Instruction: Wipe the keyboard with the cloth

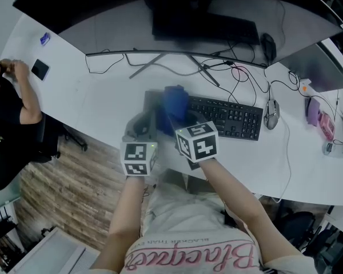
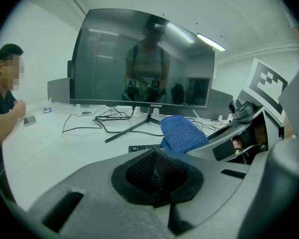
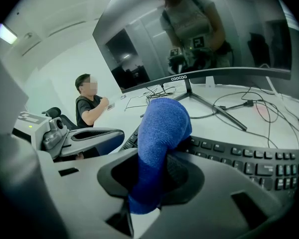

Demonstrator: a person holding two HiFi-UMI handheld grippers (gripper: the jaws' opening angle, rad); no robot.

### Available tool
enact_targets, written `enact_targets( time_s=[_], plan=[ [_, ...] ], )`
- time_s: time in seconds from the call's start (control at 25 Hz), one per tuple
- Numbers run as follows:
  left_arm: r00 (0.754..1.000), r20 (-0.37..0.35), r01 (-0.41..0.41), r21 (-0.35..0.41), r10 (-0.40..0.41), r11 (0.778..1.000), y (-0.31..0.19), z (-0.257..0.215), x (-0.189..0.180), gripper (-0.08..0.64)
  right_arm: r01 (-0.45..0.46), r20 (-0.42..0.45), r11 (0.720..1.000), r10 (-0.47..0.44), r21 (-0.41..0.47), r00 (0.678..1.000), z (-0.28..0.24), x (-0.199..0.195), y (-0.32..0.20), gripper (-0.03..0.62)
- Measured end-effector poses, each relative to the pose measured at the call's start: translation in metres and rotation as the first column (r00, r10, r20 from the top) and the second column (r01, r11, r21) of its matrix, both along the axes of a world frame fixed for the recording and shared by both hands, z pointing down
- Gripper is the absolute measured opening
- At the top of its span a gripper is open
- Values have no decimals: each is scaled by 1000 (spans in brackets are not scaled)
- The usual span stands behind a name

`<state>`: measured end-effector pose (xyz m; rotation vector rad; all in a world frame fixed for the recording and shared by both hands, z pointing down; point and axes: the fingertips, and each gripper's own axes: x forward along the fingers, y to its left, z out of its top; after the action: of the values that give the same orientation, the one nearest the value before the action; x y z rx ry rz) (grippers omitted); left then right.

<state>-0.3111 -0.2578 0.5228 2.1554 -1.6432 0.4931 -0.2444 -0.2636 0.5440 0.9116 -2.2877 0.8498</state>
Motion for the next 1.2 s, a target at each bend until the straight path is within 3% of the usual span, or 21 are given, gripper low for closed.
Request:
enact_targets(
  time_s=[1.2],
  plan=[
    [998,15,-61,-18,61,998,-8,-3,118,6,-51,-45,998,52,22,998,0,124,0,97]
  ],
)
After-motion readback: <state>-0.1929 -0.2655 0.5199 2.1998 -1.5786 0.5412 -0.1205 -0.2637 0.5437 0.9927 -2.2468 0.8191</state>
